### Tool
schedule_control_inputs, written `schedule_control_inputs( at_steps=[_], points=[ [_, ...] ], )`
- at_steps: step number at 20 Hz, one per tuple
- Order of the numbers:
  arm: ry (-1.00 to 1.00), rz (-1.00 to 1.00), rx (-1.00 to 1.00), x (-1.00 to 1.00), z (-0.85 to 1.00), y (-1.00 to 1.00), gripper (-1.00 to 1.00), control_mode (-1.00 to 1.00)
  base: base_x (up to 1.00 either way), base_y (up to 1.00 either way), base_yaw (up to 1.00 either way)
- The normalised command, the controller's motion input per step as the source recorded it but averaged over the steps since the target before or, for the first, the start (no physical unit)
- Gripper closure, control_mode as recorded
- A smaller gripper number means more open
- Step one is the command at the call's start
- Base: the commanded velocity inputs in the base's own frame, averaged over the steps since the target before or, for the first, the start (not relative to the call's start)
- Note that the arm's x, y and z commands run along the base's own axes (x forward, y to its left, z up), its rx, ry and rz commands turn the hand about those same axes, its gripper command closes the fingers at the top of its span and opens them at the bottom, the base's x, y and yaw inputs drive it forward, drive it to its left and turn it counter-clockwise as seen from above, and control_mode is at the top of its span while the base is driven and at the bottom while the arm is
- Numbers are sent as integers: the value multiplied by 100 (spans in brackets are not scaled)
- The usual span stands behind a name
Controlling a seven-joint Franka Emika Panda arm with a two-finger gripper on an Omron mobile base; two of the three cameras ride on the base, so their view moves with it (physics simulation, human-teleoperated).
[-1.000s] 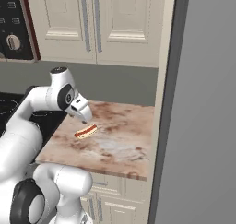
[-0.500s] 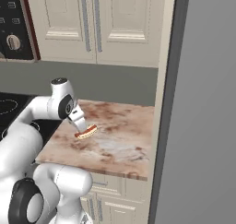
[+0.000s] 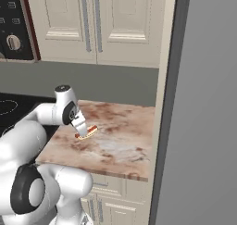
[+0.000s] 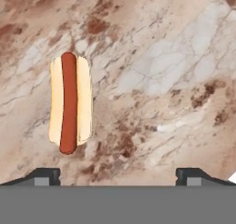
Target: Store the hot dog in the freezer for long-term storage. Close the freezer door after placing the cooked food.
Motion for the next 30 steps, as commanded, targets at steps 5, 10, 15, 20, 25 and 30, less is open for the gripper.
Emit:
schedule_control_inputs(
  at_steps=[5, 10, 15, 20, 25, 30],
  points=[
    [6, 0, 0, 34, -16, 2, -100, -100, 0, 0, 0],
    [5, 0, 0, 24, -19, 6, -100, -100, 0, 0, 0],
    [0, 0, 0, 26, -21, 12, -100, -100, 0, 0, 0],
    [0, 0, 0, 16, -29, 9, -100, -100, 0, 0, 0],
    [0, 0, 0, 6, -34, 2, -100, -100, 0, 0, 0],
    [0, 0, 0, 1, -32, 0, -100, -100, 0, 0, 0]
  ],
)
